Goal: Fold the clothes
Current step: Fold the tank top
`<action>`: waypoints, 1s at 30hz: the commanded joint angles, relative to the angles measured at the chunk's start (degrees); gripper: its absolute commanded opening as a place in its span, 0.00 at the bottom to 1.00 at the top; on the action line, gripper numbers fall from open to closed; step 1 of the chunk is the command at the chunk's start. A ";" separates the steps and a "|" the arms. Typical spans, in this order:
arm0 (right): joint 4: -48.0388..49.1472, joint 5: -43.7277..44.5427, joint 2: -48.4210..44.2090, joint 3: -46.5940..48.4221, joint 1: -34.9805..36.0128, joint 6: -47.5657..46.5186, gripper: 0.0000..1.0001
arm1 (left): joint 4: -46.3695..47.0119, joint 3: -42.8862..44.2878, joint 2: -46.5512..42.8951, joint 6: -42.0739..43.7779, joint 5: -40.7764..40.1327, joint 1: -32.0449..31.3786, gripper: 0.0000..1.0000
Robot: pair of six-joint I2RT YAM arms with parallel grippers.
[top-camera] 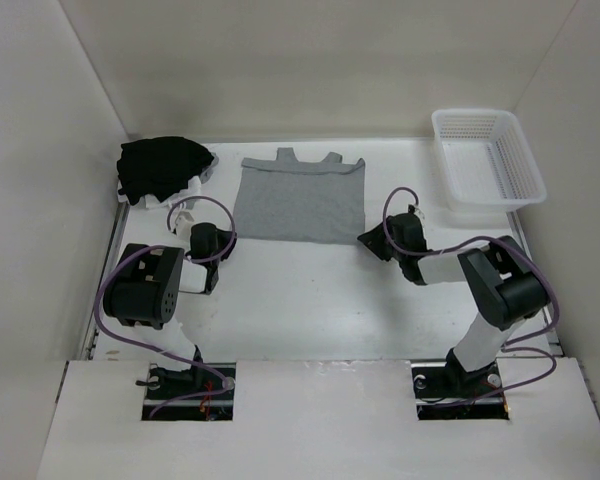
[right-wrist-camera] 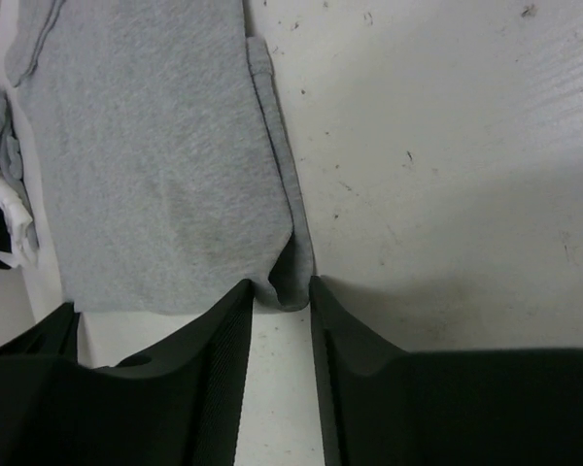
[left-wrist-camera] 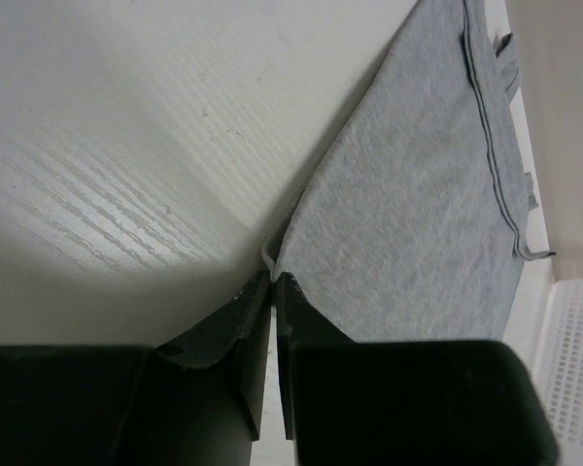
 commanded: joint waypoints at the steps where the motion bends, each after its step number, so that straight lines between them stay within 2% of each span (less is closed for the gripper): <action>1: 0.72 0.85 0.96 2.30 -0.40 1.46 0.33 | 2.55 -0.67 -2.20 0.45 -1.02 -0.07 0.05; 3: -0.33 1.46 1.40 3.36 -0.32 1.46 0.31 | 2.55 -0.40 -2.28 0.45 -1.02 -0.16 0.05; 8: -0.25 1.73 2.29 4.24 -0.14 1.37 0.10 | 2.55 -0.57 -3.60 0.19 -1.11 -0.25 0.03; 10: 1.06 1.82 1.15 3.10 -0.14 1.28 0.05 | 2.55 -1.10 -5.70 0.01 -0.76 -0.25 0.02; 13: 2.48 2.52 -6.55 -0.84 0.21 -0.20 0.03 | 1.41 -3.03 -17.00 -0.87 1.61 -0.86 0.01; 15: 0.91 3.57 -13.67 -3.39 1.17 -1.87 0.03 | -3.92 -3.21 -27.89 0.53 1.88 -1.21 0.01; 19: -12.95 6.46 -37.55 -6.74 4.33 -6.61 0.03 | -21.67 -0.15 -50.22 5.97 -0.31 -2.09 0.01; 23: -36.66 15.41 -63.05 -2.11 11.53 -12.50 0.03 | -37.93 5.03 -67.90 10.73 -1.19 -3.67 0.01; 26: -50.13 22.45 -73.36 4.92 18.29 -14.53 0.03 | -47.96 9.95 -76.44 11.79 -0.93 -4.99 0.01; 30: -61.93 30.19 -78.92 14.07 29.54 -14.28 0.03 | -59.56 16.55 -84.10 12.49 -1.20 -6.66 0.01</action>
